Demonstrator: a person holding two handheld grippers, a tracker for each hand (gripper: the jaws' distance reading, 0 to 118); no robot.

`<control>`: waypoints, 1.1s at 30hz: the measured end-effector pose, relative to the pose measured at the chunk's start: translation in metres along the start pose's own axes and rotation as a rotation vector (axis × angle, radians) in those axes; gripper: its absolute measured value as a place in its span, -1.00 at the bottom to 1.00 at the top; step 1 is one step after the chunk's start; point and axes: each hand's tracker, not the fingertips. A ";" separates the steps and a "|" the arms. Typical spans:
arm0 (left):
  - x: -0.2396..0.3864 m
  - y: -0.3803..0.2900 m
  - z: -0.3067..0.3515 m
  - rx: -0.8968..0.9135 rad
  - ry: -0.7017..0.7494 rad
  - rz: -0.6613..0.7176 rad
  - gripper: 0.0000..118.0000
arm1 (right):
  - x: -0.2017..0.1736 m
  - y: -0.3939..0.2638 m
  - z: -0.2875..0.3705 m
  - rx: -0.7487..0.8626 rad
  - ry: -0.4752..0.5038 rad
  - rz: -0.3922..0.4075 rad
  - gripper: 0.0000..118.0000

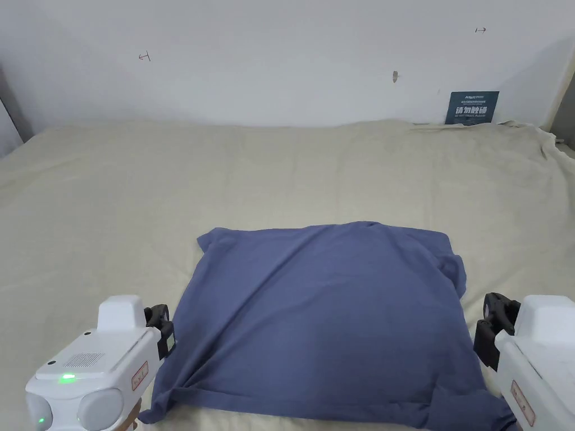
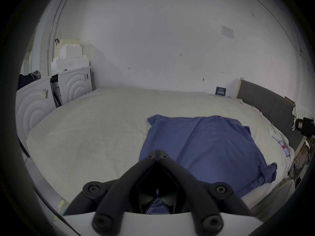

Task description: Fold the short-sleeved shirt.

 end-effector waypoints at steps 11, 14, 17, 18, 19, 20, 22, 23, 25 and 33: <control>-0.024 -0.026 -0.028 -0.274 0.011 0.050 -0.18 | 0.008 -0.004 -0.003 -0.037 0.006 -0.014 -1.00; -0.028 -0.042 -0.036 -0.324 0.044 0.046 0.76 | 0.010 -0.007 -0.004 -0.044 0.003 -0.017 -1.00; -0.033 -0.057 -0.042 -0.371 0.054 0.054 0.82 | 0.012 -0.011 -0.007 -0.058 0.002 -0.021 -1.00; -0.034 -0.061 -0.043 -0.396 0.054 0.056 0.82 | 0.012 -0.012 -0.008 -0.062 0.002 -0.022 -1.00; -0.034 -0.066 -0.044 -0.422 0.055 0.059 0.82 | 0.013 -0.014 -0.009 -0.068 0.002 -0.023 -1.00; -0.035 -0.070 -0.047 -0.446 0.058 0.056 0.82 | 0.013 -0.016 -0.011 -0.074 0.001 -0.023 -1.00; -0.033 -0.076 -0.049 -0.461 0.067 0.047 0.81 | 0.014 -0.019 -0.013 -0.085 0.000 -0.023 -1.00; -0.032 -0.078 -0.051 -0.469 0.071 0.035 0.78 | 0.014 -0.020 -0.014 -0.090 0.001 -0.024 -1.00; -0.030 -0.083 -0.056 -0.489 0.080 0.005 0.55 | 0.015 -0.022 -0.015 -0.100 0.000 -0.027 -1.00; -0.016 -0.088 -0.062 -0.522 0.005 -0.020 -0.96 | 0.026 -0.034 -0.016 -0.147 -0.011 -0.053 -1.00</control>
